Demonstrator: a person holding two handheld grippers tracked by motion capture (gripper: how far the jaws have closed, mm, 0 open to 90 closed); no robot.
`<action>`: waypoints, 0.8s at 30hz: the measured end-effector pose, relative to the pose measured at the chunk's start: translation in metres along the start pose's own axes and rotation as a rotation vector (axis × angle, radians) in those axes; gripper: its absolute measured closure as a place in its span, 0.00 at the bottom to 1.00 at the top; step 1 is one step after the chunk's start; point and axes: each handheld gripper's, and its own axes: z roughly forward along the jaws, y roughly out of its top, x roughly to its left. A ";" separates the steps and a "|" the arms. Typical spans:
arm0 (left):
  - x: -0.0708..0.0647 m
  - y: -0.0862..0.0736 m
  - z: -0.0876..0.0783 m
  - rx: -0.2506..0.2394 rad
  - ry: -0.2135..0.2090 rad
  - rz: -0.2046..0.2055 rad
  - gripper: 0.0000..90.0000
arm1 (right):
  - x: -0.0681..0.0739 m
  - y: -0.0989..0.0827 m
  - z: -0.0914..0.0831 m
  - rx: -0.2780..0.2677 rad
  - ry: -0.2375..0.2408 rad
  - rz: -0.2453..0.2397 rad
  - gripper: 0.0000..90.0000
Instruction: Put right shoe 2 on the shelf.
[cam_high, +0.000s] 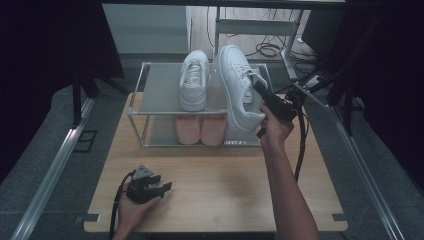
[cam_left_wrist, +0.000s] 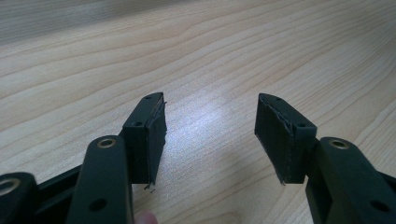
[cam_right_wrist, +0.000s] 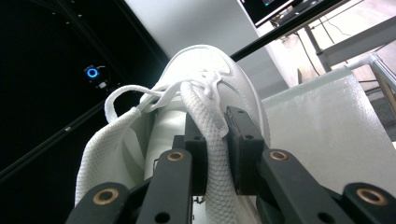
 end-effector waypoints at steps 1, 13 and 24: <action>0.000 0.000 0.000 -0.001 0.000 0.000 0.49 | 0.001 0.001 0.002 0.002 -0.006 -0.003 0.89; 0.001 0.000 -0.001 -0.003 0.002 -0.003 0.49 | 0.011 0.006 0.022 0.008 -0.034 -0.008 0.89; 0.002 0.000 -0.002 -0.006 0.002 -0.002 0.49 | 0.017 0.005 0.038 -0.001 -0.052 0.020 0.89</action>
